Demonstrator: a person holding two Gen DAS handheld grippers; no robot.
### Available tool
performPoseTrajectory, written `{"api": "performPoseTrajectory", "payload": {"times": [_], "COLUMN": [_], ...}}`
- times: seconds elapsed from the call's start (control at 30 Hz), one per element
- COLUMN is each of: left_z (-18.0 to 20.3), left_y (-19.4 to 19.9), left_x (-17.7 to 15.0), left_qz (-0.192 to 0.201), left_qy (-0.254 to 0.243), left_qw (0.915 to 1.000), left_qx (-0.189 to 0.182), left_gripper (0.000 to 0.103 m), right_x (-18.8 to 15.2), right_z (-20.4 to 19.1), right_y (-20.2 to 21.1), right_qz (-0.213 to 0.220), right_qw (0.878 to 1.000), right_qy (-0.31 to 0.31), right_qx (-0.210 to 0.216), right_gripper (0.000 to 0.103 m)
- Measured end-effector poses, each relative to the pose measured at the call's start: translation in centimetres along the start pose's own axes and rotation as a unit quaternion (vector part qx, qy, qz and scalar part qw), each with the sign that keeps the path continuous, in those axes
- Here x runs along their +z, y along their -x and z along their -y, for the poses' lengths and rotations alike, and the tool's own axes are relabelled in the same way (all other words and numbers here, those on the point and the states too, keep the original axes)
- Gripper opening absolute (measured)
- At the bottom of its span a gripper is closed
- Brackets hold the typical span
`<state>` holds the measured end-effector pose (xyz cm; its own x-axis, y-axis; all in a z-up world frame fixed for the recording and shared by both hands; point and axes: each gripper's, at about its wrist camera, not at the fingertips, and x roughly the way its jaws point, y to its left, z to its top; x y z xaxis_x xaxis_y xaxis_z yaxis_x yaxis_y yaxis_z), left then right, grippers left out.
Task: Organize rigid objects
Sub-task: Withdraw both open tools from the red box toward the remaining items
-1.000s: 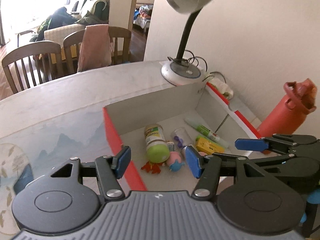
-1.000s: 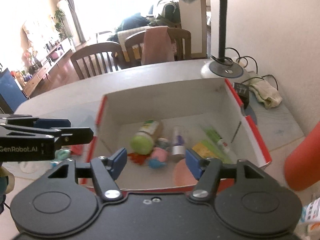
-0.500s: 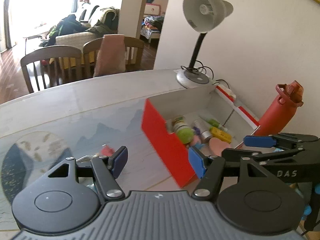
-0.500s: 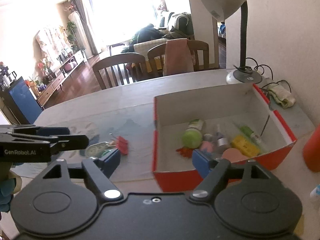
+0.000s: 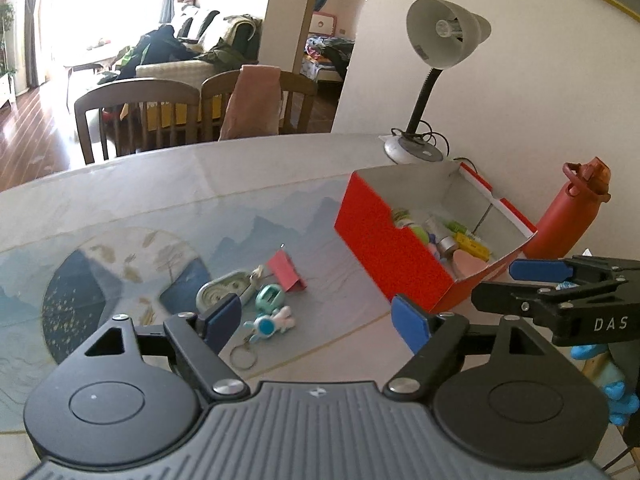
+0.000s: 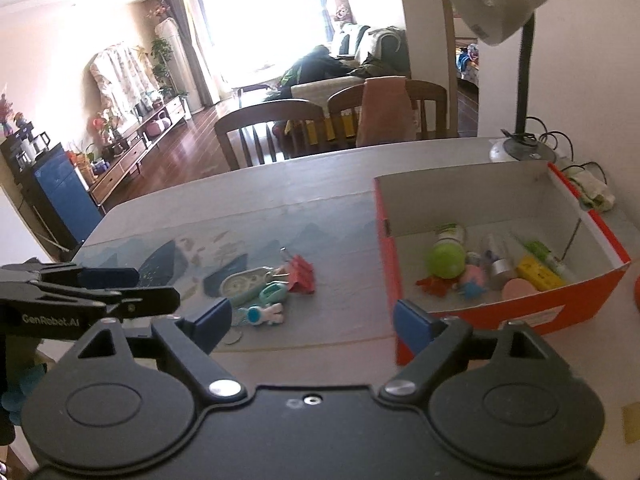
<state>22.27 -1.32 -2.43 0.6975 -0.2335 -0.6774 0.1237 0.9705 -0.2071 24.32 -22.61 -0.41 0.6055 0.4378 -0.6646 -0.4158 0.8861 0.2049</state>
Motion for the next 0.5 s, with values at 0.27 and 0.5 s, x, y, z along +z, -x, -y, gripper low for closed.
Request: {"api": "performPoseTrajectory", "payload": {"times": [0.27, 0.5], "left_z": [-2.3, -4.3], "left_y": [-0.5, -2.8], "left_x": [-2.2, -3.8], "left_qz": [0.001, 0.008], "left_qy": [0.011, 0.037], "left_qw": [0.9998, 0.9988], "left_qx": [0.016, 0.030], "left_gripper": [0.092, 0.094], "right_x": [-0.2, -0.2], "right_z": [-1.9, -3.0], "right_y": [-1.7, -5.0], "right_qz": [-0.016, -0.037], "right_qw": [1.000, 0.999], "right_qy": [0.009, 0.034], "right_qx": [0.002, 0.011], "right_gripper": [0.088, 0.087]}}
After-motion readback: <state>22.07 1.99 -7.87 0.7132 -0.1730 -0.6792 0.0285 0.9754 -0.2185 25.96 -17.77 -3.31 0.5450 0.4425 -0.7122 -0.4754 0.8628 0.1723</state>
